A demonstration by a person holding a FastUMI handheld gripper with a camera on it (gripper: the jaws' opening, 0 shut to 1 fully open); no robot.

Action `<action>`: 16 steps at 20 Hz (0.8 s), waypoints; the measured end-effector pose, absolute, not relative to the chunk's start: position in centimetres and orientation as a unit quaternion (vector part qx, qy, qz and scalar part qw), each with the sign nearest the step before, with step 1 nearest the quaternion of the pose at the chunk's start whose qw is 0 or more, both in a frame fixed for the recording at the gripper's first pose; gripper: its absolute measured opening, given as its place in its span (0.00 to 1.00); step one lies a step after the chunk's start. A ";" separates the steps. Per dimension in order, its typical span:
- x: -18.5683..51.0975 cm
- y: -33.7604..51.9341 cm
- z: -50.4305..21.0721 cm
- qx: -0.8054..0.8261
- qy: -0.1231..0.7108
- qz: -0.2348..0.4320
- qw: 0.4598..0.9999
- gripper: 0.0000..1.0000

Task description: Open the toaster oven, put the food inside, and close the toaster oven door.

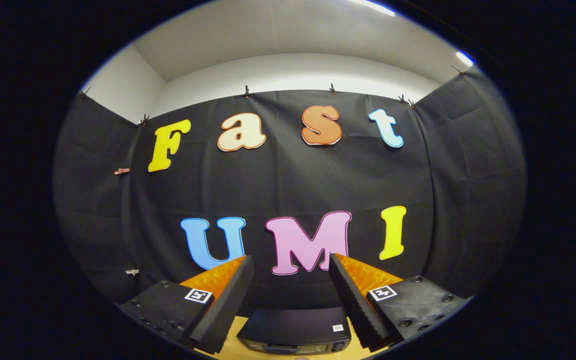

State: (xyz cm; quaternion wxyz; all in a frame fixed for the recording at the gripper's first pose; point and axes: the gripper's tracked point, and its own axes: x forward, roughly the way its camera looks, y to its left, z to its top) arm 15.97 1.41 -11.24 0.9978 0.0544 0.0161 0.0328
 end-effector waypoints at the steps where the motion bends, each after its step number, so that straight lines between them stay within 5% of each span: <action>1: 16.3 1.8 -12.0 0.057 0.014 0.036 0.998 0.97; 16: 16.0 3.4 -34.9 0.045 0.096 0.038 0.994 0.98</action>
